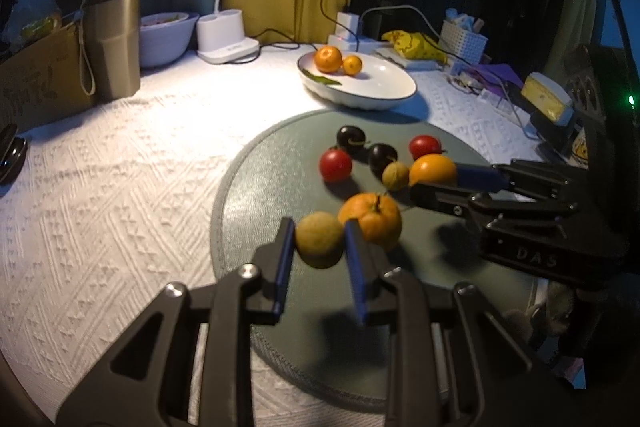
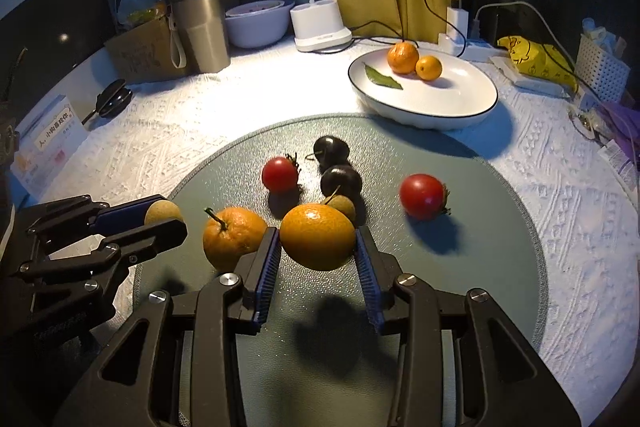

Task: Organize fruits
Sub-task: 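Carry both held fruits with both tools to the white plate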

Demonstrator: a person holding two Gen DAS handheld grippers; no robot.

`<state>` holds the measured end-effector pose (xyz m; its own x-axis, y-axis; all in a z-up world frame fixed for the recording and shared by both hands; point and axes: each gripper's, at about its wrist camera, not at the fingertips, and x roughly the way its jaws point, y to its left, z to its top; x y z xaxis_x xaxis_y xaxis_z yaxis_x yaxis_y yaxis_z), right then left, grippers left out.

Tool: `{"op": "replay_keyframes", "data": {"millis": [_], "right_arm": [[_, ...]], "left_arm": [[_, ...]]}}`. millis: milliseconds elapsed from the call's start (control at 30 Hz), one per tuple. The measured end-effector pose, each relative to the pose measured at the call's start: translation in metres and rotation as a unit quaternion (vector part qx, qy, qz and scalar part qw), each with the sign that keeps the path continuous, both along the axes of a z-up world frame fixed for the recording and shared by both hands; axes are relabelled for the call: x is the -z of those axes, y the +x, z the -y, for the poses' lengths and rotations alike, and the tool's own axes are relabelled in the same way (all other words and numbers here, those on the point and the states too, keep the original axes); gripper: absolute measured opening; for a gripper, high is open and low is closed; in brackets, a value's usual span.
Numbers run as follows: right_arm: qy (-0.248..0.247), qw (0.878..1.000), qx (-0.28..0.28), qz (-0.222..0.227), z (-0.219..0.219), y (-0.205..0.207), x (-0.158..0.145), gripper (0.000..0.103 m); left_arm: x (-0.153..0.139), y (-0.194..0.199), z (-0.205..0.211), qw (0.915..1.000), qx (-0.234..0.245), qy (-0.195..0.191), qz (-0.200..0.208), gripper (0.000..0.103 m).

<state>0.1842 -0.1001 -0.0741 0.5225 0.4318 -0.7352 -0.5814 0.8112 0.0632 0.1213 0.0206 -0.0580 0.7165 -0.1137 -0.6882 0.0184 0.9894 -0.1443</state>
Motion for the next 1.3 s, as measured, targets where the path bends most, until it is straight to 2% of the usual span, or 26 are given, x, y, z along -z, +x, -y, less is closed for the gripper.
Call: {"op": "replay_keyframes", "data": {"millis": [633,1300], "right_arm": [[0.018,0.999,0.004,0.030,0.009,0.012,-0.031,0.040],[0.020,0.999,0.021,0.043,0.021,0.075,-0.047,0.040]], "left_arm": [[-0.031,0.028,0.003,0.9994,0.009,0.006,0.032,0.026],[-0.039,0.096,0.002,0.9987,0.029,0.005,0.041,0.026]]}}
